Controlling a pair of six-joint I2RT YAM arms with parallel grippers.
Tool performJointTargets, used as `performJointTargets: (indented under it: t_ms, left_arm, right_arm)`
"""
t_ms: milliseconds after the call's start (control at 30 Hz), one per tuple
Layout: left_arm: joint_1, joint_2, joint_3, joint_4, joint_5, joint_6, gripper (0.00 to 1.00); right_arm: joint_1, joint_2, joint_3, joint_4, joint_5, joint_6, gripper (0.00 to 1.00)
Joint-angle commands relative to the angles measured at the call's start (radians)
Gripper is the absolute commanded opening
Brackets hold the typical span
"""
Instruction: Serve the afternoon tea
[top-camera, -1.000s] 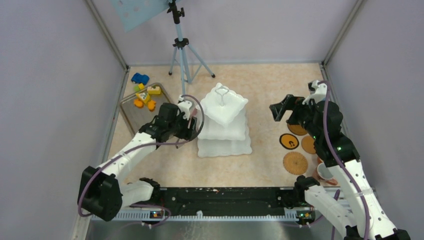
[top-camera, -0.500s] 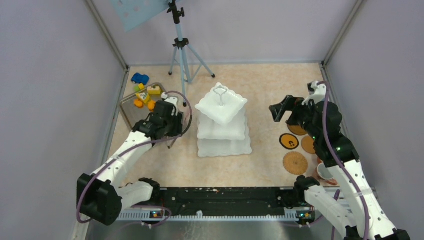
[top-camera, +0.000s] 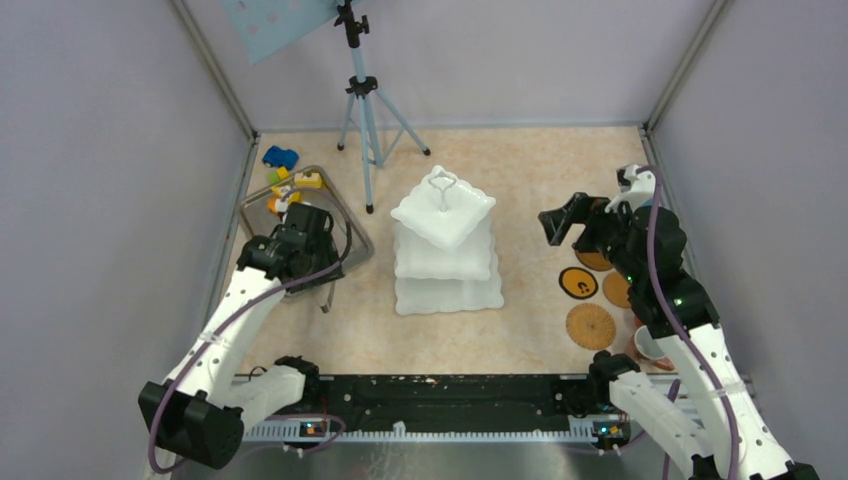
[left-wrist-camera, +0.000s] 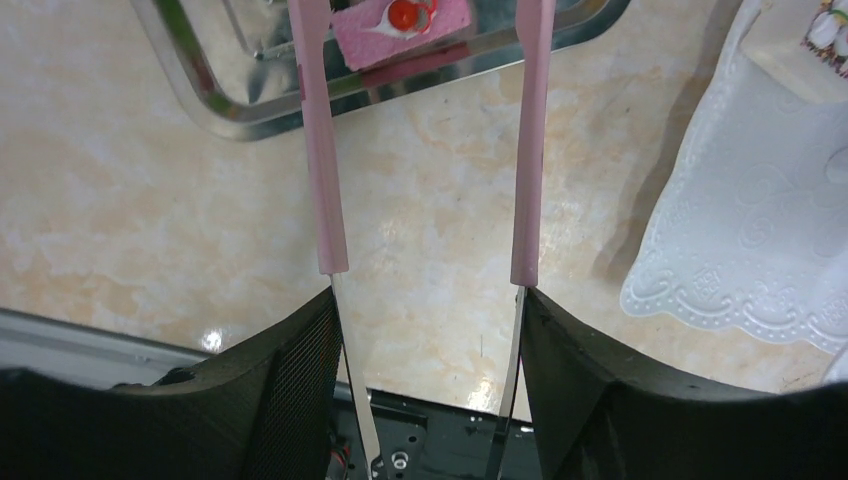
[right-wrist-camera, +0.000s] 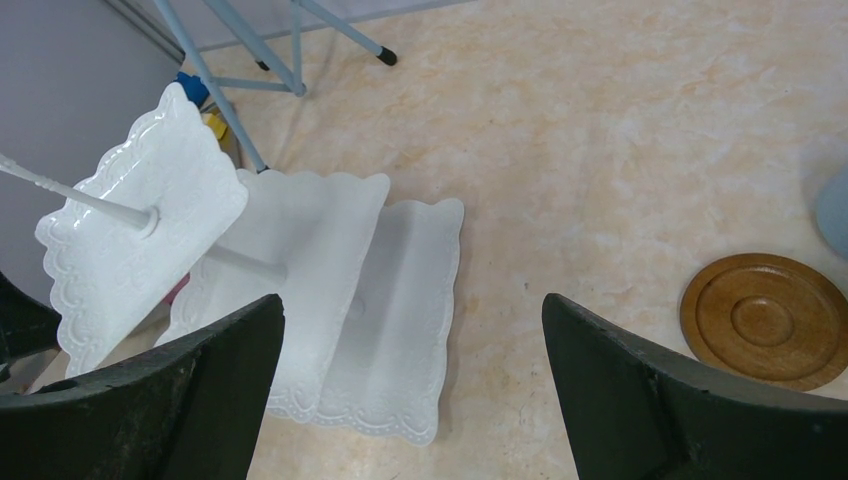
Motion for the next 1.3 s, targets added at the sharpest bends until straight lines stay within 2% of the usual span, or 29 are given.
performJointTargets:
  t_ms: [0,433,867,1267]
  left_arm:
    - [0.005,-0.023,0.041,-0.097,-0.006,-0.088,0.68]
    - [0.009,0.04,-0.03,-0.011,0.011,-0.145,0.7]
    - [0.032,0.076,-0.118,0.112,-0.001,-0.134,0.72]
    - [0.041,0.104,-0.144,0.168,-0.016,-0.122,0.64]
  right_arm:
    - [0.009,-0.017,-0.015,0.054,-0.01,0.007,0.99]
    - [0.009,-0.018,-0.002,0.04,-0.012,-0.004,0.99]
    - [0.008,-0.013,0.003,0.039,-0.01,-0.006,0.99]
    - [0.009,-0.02,-0.001,0.029,-0.005,-0.003,0.99]
